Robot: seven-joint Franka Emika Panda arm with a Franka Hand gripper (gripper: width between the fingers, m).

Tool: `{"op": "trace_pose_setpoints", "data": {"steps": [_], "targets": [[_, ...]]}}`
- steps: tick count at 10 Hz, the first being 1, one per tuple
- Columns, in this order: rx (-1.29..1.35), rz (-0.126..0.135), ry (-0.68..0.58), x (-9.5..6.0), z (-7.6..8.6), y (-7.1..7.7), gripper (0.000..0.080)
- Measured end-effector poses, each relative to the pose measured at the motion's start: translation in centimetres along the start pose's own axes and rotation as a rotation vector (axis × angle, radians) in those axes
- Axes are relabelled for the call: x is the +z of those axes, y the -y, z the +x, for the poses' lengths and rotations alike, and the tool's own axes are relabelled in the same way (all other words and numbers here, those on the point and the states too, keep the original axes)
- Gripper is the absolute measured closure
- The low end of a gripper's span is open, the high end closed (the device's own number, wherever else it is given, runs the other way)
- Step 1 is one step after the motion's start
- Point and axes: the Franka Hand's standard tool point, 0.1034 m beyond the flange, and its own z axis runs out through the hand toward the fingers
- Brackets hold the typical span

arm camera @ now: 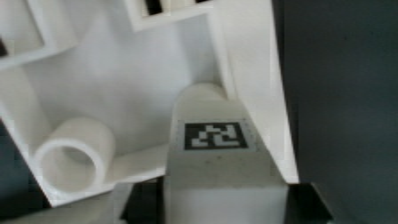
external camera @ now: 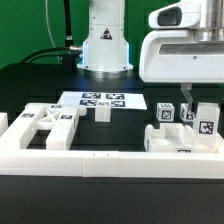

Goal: Assemble chair

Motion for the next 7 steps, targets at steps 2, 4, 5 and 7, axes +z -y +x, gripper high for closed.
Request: {"op": "trace_pose_setpoints", "data": {"steps": [2,4,5,7], "targets": [[0.209,0.007,-0.005,0.00,-0.08,-0.04,0.0515],[0.319,0.009,-0.005,-0.02,-0.02,-0.06,0.0515],[0.362,0.010,-0.004,-0.02,-0.02,-0.06,0.0515],[0.460,0.015,0.001,-0.02,-0.03,-0.05,0.0514]]}}
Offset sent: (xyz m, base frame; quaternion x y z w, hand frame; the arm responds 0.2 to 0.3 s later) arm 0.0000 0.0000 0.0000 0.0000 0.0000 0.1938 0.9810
